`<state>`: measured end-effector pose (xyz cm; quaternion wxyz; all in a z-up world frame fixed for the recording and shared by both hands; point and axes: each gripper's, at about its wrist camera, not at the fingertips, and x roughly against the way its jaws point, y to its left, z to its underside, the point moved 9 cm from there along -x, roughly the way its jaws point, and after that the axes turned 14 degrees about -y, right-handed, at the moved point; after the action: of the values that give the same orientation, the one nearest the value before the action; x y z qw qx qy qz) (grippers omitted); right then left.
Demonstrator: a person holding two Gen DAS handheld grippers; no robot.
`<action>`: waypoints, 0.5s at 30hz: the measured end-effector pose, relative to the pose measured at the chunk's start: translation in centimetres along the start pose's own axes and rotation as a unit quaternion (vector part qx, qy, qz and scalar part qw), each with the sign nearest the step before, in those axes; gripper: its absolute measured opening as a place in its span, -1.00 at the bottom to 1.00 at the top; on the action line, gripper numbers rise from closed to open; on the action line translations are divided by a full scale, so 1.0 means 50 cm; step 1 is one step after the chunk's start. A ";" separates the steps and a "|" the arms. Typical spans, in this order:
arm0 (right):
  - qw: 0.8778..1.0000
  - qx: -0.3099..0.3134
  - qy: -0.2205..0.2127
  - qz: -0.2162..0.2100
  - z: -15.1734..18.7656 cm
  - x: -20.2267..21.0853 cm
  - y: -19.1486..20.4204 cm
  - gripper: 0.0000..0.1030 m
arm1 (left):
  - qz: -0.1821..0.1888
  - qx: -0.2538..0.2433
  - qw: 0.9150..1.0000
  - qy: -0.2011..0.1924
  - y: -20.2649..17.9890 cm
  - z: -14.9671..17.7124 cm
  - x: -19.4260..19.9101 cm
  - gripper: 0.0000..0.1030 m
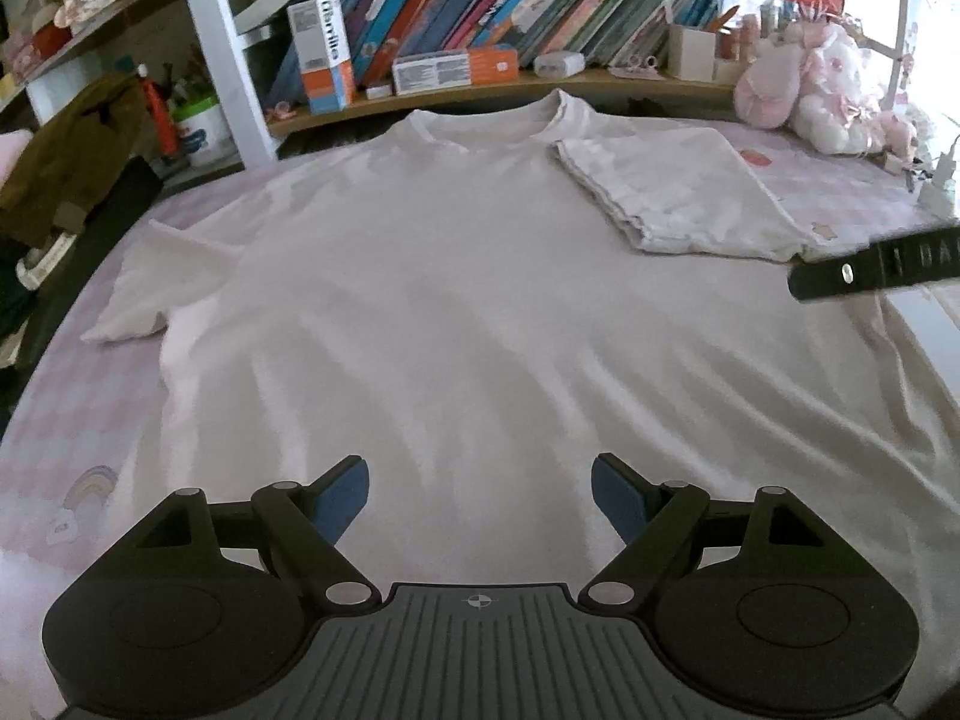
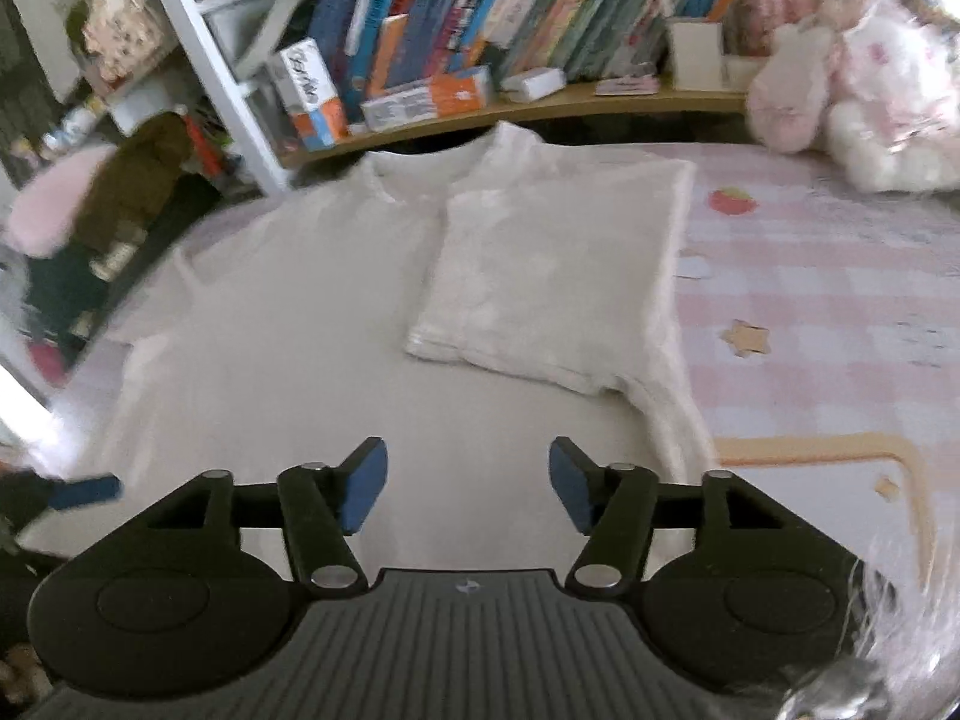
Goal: Fold clothes
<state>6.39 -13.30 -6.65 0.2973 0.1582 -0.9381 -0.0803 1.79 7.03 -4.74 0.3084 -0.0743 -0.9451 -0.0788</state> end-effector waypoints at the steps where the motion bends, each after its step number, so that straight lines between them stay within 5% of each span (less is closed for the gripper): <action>1: 1.000 0.013 0.000 0.015 0.007 0.007 -0.003 0.27 | 0.001 0.000 1.000 -0.001 -0.005 -0.002 -0.001 0.63; 6: 0.997 0.055 -0.002 0.062 0.032 0.024 -0.021 0.60 | 0.003 0.001 1.000 -0.013 -0.026 -0.013 -0.002 0.63; 15: 0.995 0.067 0.003 0.071 0.057 0.038 -0.040 0.80 | -0.013 0.013 0.999 -0.035 -0.047 -0.026 0.009 0.63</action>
<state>3.75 -15.65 -8.46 0.2938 0.1109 -0.9494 0.0045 1.76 4.51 -3.68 0.2746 -0.0611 -0.9572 -0.0678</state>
